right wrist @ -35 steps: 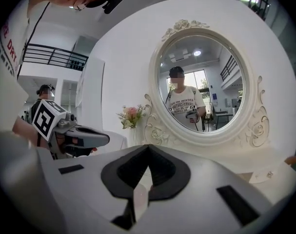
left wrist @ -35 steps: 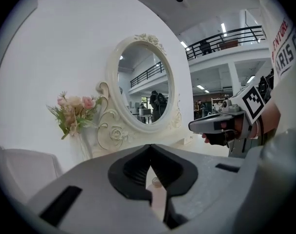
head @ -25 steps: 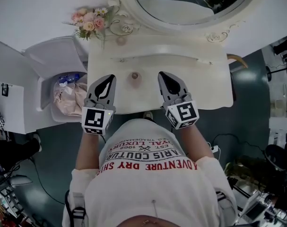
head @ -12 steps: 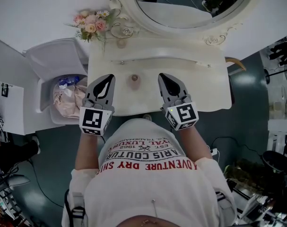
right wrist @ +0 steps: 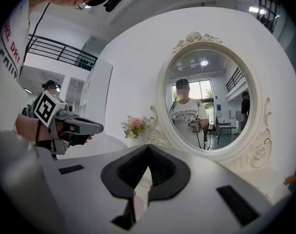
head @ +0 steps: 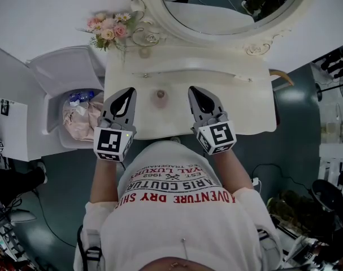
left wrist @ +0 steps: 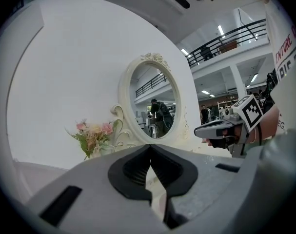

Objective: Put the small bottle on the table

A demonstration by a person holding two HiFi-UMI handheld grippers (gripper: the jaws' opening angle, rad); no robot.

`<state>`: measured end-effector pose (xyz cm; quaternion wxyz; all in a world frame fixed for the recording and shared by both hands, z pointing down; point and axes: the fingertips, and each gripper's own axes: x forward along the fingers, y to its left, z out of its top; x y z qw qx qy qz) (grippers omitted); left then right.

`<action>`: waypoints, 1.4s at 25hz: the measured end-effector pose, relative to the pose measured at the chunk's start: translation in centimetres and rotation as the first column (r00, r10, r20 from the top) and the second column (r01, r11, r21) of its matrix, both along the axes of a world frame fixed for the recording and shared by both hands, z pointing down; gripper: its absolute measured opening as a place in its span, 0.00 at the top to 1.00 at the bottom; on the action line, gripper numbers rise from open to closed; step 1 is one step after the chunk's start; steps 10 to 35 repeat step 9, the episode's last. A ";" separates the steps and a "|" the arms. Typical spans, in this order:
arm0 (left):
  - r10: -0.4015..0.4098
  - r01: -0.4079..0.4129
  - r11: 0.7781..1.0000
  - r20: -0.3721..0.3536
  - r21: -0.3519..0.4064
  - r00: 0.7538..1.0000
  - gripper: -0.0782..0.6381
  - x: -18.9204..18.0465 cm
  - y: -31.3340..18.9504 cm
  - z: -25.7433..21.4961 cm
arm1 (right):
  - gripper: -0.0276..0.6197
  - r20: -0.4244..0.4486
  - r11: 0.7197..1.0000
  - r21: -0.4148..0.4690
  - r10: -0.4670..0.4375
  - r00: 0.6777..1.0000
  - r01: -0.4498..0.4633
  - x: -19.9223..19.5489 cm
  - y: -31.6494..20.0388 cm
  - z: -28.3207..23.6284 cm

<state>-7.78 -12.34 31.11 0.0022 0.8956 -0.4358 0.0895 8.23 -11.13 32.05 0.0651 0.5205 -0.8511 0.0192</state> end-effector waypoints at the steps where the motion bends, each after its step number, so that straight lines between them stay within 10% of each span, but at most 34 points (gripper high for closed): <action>1: 0.001 -0.001 1.000 -0.002 -0.002 1.000 0.88 0.0 0.0 0.1 | 0.96 -0.002 1.000 0.001 -0.002 1.000 0.002 0.0 0.0 0.1; 35: 0.009 -0.009 1.000 -0.006 -0.016 1.000 0.88 0.3 -0.3 0.5 | 0.96 0.000 1.000 0.011 -0.017 1.000 0.017 -0.5 -0.1 0.3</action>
